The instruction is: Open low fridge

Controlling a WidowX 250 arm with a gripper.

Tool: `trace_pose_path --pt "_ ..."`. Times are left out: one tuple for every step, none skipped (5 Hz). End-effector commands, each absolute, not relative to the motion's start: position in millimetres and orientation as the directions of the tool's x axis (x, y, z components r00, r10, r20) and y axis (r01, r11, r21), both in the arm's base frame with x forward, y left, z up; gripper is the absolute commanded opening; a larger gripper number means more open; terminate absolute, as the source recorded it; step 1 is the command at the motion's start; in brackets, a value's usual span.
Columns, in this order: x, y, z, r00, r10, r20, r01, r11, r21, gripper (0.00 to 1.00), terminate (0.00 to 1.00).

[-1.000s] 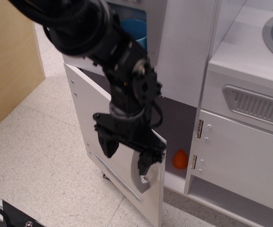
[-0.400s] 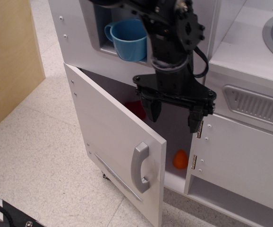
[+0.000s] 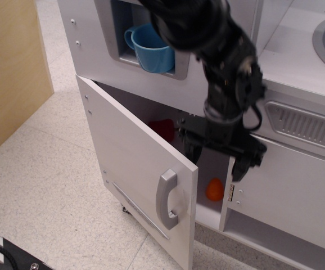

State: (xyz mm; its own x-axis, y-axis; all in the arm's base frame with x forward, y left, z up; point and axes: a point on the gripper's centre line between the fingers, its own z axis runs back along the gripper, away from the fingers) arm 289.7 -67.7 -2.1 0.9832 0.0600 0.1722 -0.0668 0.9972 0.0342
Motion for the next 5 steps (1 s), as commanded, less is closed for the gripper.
trace_pose_path --pt "282.1 -42.5 -10.5 0.984 0.041 0.175 -0.054 0.996 0.071 1.0 0.0" --pt "261.7 -24.5 -13.3 0.987 0.033 0.16 -0.046 0.996 0.075 1.0 0.0" --pt "240.0 -3.5 -15.2 0.99 0.005 0.14 -0.016 0.997 0.075 1.0 0.0" --pt "220.2 16.5 -21.9 0.992 -0.045 0.117 0.034 0.995 0.099 1.0 0.0" --pt "205.7 36.5 -25.6 0.992 -0.062 0.112 0.05 0.994 0.102 1.0 0.0"
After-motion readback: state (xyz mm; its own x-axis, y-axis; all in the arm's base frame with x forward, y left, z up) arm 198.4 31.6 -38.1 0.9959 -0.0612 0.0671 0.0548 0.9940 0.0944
